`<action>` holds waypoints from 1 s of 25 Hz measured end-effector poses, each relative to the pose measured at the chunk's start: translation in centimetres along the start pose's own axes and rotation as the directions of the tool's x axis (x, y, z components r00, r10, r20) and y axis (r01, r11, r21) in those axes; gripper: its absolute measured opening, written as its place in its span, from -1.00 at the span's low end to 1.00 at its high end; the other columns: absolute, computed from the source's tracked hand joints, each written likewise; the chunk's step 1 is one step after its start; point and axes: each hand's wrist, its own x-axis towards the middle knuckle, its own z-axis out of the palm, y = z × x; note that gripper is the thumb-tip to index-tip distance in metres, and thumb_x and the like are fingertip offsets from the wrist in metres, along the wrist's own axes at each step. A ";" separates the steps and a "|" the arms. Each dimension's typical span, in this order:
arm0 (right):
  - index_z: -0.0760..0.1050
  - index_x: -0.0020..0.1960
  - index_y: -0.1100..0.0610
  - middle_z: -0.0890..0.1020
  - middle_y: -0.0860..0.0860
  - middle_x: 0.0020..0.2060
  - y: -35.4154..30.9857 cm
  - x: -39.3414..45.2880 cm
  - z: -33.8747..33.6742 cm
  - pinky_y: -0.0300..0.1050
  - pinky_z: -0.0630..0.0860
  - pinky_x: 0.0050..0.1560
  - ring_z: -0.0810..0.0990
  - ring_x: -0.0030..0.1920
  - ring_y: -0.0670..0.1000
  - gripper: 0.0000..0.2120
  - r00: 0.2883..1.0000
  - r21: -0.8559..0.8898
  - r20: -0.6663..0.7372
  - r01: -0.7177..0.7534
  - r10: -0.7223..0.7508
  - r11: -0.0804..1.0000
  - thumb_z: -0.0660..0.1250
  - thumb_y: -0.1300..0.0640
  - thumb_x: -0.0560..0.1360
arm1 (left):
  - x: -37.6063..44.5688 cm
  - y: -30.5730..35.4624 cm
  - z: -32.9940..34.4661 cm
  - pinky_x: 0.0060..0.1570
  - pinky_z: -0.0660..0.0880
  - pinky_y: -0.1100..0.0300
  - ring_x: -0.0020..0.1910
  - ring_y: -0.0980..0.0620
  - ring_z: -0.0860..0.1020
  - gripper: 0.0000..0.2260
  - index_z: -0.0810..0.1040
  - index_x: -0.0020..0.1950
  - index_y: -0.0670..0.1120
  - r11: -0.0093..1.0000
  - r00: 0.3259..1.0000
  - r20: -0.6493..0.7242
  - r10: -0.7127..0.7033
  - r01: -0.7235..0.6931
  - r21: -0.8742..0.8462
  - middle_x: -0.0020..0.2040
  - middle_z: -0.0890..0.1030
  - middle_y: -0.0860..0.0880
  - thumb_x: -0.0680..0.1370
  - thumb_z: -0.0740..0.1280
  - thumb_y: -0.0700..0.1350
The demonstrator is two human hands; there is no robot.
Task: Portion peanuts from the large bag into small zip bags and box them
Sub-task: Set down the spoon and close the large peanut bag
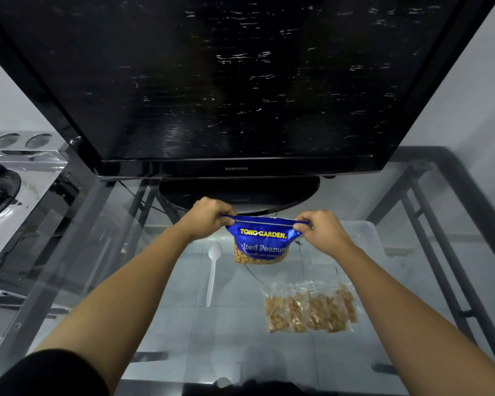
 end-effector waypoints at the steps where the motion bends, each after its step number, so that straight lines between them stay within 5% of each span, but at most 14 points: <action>1: 0.54 0.08 0.20 0.63 0.14 0.03 0.0 0.2 0.0 -0.29 0.39 -0.29 0.53 0.07 0.02 -0.80 1.000 0.000 0.002 -0.010 0.010 1.000 0.29 0.13 0.52 | 0.2 0.2 0.1 0.11 0.51 0.02 0.09 0.01 0.54 -0.82 0.56 0.10 -0.16 0.999 0.999 0.022 -0.037 0.036 0.025 0.07 0.63 -0.11 0.54 0.32 -0.14; 4: 0.52 0.10 0.21 0.61 0.15 0.08 -0.1 0.2 -0.1 -0.24 0.42 -0.20 0.51 0.12 0.02 -0.79 0.999 0.013 0.029 -0.021 0.021 1.000 0.28 0.12 0.53 | 0.7 1.8 -0.1 0.20 0.35 -0.02 0.18 -0.04 0.49 -0.79 0.49 0.14 -0.09 0.980 0.992 0.056 -0.112 0.101 0.173 0.14 0.58 -0.04 0.52 0.29 -0.08; 6: 0.51 0.11 0.21 0.61 0.14 0.08 0.0 0.2 -0.2 -0.23 0.43 -0.17 0.50 0.10 -0.01 -0.78 0.999 0.024 0.039 -0.020 0.019 1.000 0.27 0.12 0.53 | 1.1 4.2 0.3 0.22 0.31 -0.01 0.23 0.00 0.45 -0.67 0.43 0.25 -0.06 0.968 1.000 0.007 -0.014 0.012 0.250 0.22 0.53 -0.01 0.52 0.30 0.01; 9: 0.53 0.11 0.20 0.63 0.14 0.05 0.1 0.4 -0.3 -0.25 0.41 -0.22 0.50 0.00 -0.03 -0.78 0.999 -0.001 0.037 -0.006 0.006 1.000 0.27 0.12 0.53 | 2.3 7.9 2.4 0.18 0.36 0.06 0.22 -0.02 0.45 -0.64 0.42 0.30 -0.09 0.953 0.992 -0.018 0.124 -0.114 0.282 0.23 0.53 -0.06 0.55 0.27 0.01; 14: 0.56 0.06 0.17 0.65 0.12 -0.03 0.1 0.4 -0.3 -0.26 0.35 -0.27 0.49 -0.12 -0.04 -0.82 1.000 -0.047 0.005 0.028 -0.028 0.998 0.28 0.12 0.52 | 4.3 9.7 4.3 0.05 0.48 0.10 0.08 -0.06 0.54 -0.76 0.48 0.19 -0.15 0.969 0.997 0.030 0.071 -0.076 0.237 0.14 0.58 -0.14 0.56 0.25 -0.10; 25: 0.50 0.12 0.19 0.60 0.13 0.10 0.2 0.4 -0.7 -0.18 0.50 -0.06 0.50 0.17 0.02 -0.76 0.998 -0.034 0.055 0.020 -0.018 0.999 0.29 0.08 0.52 | 3.0 5.7 2.7 0.21 0.30 0.13 0.18 0.01 0.49 -0.72 0.44 0.23 -0.11 0.936 0.991 0.076 0.111 -0.130 0.327 0.20 0.55 -0.07 0.59 0.20 0.00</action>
